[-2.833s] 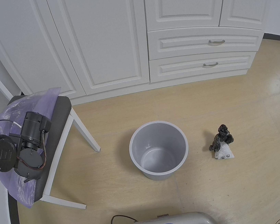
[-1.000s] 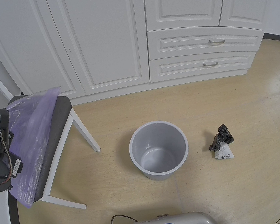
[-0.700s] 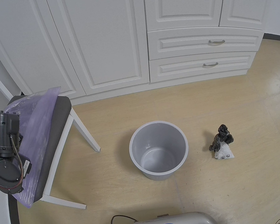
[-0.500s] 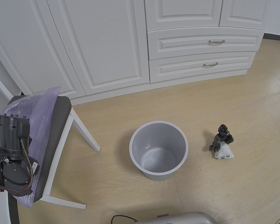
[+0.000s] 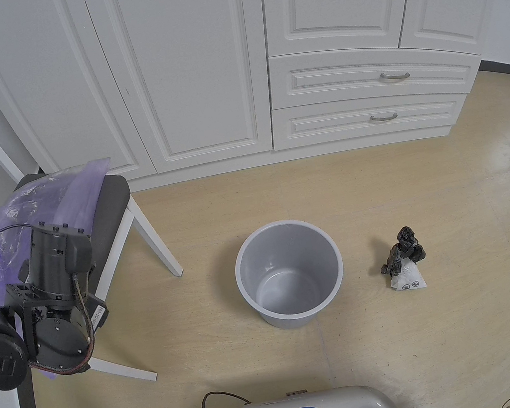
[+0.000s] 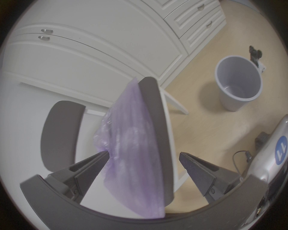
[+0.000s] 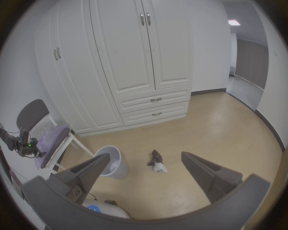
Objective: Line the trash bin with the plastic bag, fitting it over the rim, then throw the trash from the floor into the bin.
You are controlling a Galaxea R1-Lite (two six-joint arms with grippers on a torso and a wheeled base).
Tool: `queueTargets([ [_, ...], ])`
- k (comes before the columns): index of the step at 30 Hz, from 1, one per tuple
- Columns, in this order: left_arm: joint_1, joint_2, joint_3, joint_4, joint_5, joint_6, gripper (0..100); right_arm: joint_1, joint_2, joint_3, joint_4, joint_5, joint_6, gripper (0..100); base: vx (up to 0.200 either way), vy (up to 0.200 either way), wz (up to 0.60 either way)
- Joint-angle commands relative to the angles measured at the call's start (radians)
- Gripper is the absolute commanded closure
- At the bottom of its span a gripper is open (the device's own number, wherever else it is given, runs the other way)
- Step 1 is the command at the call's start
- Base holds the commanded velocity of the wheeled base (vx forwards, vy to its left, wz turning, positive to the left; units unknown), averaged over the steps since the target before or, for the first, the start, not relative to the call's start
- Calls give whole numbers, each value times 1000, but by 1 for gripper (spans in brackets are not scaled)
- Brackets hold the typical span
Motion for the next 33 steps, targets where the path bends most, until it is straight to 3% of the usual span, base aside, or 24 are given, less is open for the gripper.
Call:
queueTargets([
  [1,-3,54,39,-60,-73,-11,0,0,7,3,0,1,0,0,0,0,0],
  [3,14,71,48,-109,-127,-25,0,0,10,3,0,1,0,0,0,0,0],
  [9,85,103,26,-146,-150,-25,0,0,11,5,0,1,0,0,0,0,0],
  [10,137,106,17,-146,-194,-34,0,0,11,5,0,1,2,0,0,0,0],
  [11,140,105,17,-146,-200,-36,0,0,11,5,0,1,2,0,0,0,0],
  [13,211,105,14,-146,-318,-95,0,0,10,3,0,1,2,0,0,0,0],
  [15,229,105,13,-144,-352,-118,0,0,10,3,0,1,2,0,0,0,0],
  [17,303,106,2,-138,-421,-177,0,0,11,5,0,1,2,0,0,0,0],
  [25,435,88,-59,-134,-498,-181,0,0,17,5,0,1,2,0,0,0,0],
  [33,448,47,-73,-100,-550,-206,0,-1,17,8,0,1,2,0,0,0,0],
])
